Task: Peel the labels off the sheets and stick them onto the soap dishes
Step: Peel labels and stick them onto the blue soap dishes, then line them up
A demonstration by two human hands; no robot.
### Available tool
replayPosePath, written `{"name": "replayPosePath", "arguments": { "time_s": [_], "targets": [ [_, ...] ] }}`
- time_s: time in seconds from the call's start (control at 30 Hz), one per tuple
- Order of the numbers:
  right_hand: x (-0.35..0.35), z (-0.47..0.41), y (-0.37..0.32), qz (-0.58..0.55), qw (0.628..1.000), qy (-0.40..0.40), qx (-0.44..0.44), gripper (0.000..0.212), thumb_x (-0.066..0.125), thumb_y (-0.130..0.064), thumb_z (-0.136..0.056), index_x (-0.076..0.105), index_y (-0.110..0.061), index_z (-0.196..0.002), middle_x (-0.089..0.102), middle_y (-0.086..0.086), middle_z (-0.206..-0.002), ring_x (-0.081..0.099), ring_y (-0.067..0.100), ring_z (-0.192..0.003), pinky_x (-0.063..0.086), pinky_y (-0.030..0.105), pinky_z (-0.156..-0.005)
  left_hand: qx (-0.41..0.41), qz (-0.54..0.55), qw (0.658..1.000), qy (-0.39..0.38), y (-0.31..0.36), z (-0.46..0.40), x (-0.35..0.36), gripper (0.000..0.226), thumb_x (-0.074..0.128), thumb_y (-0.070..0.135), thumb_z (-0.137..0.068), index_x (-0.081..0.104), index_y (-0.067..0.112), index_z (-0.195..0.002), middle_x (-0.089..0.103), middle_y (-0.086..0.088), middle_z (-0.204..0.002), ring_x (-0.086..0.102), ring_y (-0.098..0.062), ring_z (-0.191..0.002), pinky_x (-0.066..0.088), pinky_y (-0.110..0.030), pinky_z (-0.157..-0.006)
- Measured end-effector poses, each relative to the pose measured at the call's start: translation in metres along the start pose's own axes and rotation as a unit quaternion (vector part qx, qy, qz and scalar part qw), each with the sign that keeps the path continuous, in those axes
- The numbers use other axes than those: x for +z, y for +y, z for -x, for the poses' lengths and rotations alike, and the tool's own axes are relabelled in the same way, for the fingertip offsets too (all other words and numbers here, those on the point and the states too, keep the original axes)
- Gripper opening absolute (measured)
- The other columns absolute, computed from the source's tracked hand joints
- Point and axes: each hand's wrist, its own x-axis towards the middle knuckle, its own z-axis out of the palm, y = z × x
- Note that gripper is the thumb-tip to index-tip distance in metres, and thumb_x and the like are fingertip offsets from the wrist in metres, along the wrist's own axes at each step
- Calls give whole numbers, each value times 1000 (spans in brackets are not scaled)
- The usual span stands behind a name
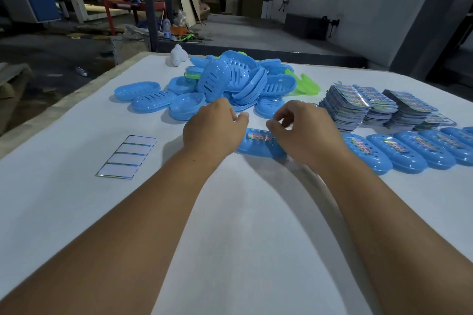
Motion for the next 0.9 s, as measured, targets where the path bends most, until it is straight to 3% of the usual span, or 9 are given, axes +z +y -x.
{"name": "replayPosePath", "arguments": {
  "time_s": [0.13,0.33,0.47,0.67,0.9],
  "targets": [
    [2,10,-10,-55,991,-94,-76,41,71,-40,-88,67,-29,-127,69,-15,-121,62,9,-106,41,23,-86,-2,32,999,42,-5,-5,1,31,53,54,-93,50,25,-81,56,8,-73,56,-24,-74,36,-33,-61],
    [2,16,-15,51,990,-118,-55,65,64,-67,-78,55,-39,-136,63,-9,-123,60,20,-113,49,39,-96,5,35,998,45,-6,-6,4,27,56,53,-92,52,27,-88,53,11,-71,55,-23,-74,35,-32,-61],
    [0,19,-15,124,988,-88,-3,61,55,-74,-78,59,-35,-125,60,-5,-120,60,22,-111,43,39,-91,2,36,999,40,-6,-6,5,27,57,54,-91,52,27,-91,56,7,-76,55,-25,-77,38,-34,-65],
    [-2,21,-15,161,982,-70,69,64,53,-62,-81,50,-21,-130,61,7,-128,59,34,-117,43,43,-90,-1,30,999,30,-6,-5,6,27,59,53,-90,52,27,-92,62,3,-83,59,-27,-81,42,-35,-66],
    [-10,20,-12,150,981,-61,105,54,59,-44,-85,48,-23,-134,49,8,-135,47,36,-122,39,44,-94,1,10,1000,15,-6,-4,4,24,60,50,-90,55,26,-92,63,2,-80,59,-26,-77,40,-33,-65]
  ]
}}
